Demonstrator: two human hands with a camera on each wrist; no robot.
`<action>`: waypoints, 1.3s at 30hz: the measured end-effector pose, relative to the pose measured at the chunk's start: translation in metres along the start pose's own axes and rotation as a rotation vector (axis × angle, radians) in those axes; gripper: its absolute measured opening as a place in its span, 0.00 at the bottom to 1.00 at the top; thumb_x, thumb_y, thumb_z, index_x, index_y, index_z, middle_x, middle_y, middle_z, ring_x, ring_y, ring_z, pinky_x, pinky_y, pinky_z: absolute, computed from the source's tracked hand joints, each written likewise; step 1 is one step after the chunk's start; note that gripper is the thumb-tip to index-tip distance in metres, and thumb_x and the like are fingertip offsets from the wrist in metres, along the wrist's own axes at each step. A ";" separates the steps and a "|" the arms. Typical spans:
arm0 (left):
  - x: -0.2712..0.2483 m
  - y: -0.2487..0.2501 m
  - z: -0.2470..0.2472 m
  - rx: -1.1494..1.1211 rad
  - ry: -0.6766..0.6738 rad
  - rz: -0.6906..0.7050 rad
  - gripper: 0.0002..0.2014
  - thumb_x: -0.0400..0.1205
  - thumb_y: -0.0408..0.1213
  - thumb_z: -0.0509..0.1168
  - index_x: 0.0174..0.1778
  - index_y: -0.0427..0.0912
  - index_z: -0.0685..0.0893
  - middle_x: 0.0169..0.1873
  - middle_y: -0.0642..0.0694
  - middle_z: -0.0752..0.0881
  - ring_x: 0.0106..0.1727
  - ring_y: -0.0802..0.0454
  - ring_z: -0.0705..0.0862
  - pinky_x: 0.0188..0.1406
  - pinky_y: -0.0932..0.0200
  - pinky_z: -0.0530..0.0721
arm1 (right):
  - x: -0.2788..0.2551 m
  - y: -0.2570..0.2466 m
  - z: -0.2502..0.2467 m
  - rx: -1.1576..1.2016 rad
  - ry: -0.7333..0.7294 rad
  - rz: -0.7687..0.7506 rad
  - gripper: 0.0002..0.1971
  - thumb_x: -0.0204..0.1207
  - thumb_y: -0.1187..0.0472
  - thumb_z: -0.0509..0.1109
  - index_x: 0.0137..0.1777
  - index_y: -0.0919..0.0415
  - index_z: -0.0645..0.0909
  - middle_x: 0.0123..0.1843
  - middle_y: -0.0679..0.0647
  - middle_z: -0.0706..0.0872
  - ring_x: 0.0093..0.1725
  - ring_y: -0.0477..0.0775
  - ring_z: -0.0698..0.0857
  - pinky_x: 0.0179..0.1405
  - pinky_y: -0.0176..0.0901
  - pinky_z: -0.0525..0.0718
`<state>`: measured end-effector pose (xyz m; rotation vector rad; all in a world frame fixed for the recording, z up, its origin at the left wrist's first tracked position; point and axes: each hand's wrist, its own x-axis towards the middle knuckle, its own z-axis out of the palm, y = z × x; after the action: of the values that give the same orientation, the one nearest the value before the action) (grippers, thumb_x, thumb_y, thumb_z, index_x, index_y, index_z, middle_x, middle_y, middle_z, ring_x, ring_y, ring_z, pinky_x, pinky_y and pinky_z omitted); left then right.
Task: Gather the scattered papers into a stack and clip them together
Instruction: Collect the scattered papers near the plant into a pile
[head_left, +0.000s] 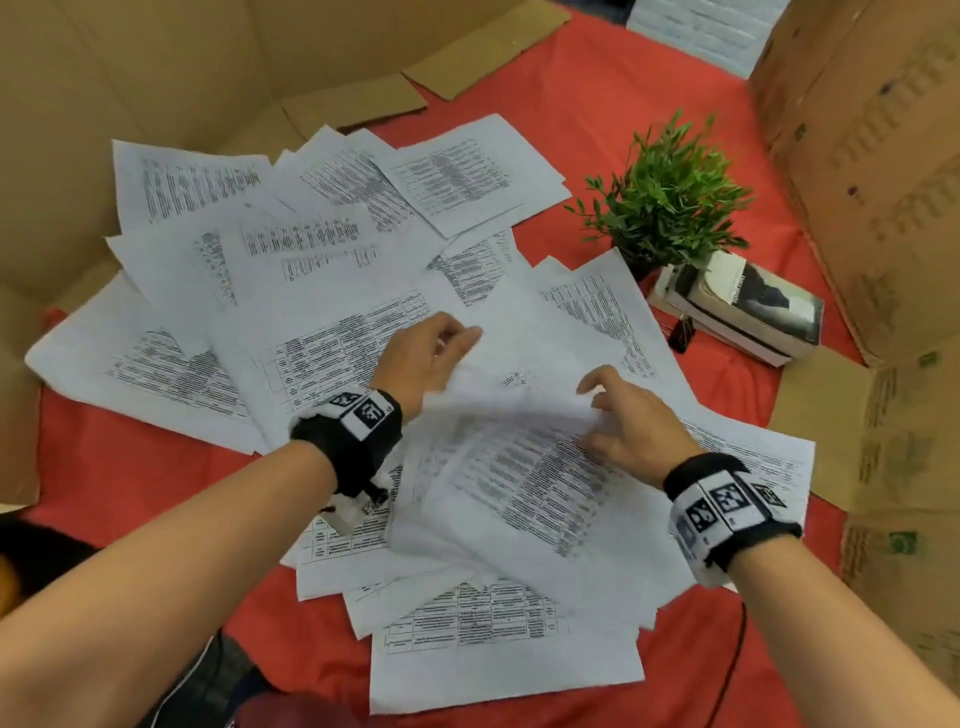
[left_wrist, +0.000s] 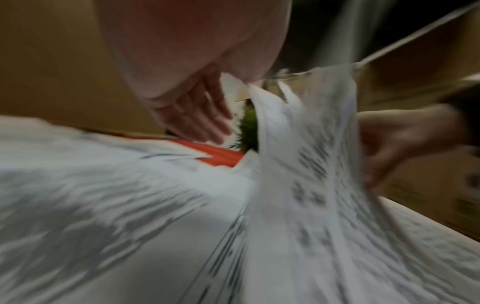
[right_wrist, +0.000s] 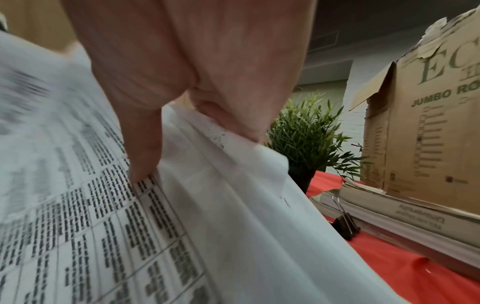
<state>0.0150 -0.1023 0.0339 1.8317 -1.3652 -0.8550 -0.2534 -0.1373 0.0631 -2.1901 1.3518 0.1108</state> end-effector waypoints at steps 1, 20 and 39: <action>0.002 -0.015 0.000 0.122 -0.017 -0.092 0.14 0.82 0.51 0.66 0.51 0.43 0.83 0.48 0.45 0.89 0.47 0.46 0.87 0.49 0.52 0.85 | -0.002 0.005 -0.001 -0.021 -0.009 0.000 0.27 0.71 0.57 0.78 0.68 0.45 0.72 0.51 0.46 0.80 0.54 0.55 0.80 0.57 0.51 0.79; -0.022 0.017 0.017 -0.047 -0.368 0.160 0.06 0.80 0.42 0.72 0.48 0.45 0.90 0.43 0.51 0.92 0.47 0.53 0.89 0.50 0.57 0.84 | 0.004 -0.009 -0.007 -0.566 0.207 -0.362 0.13 0.61 0.71 0.77 0.42 0.55 0.84 0.46 0.53 0.88 0.54 0.61 0.89 0.79 0.76 0.56; -0.056 0.002 0.046 -0.458 -0.374 -0.434 0.36 0.58 0.48 0.85 0.61 0.43 0.81 0.57 0.46 0.89 0.55 0.46 0.89 0.61 0.43 0.86 | -0.080 0.019 0.064 1.405 0.476 0.549 0.19 0.76 0.71 0.74 0.67 0.63 0.82 0.59 0.59 0.91 0.56 0.60 0.91 0.56 0.55 0.89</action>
<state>-0.0369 -0.0552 0.0160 1.6678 -0.8706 -1.6528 -0.2946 -0.0478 0.0290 -0.6561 1.4916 -0.9181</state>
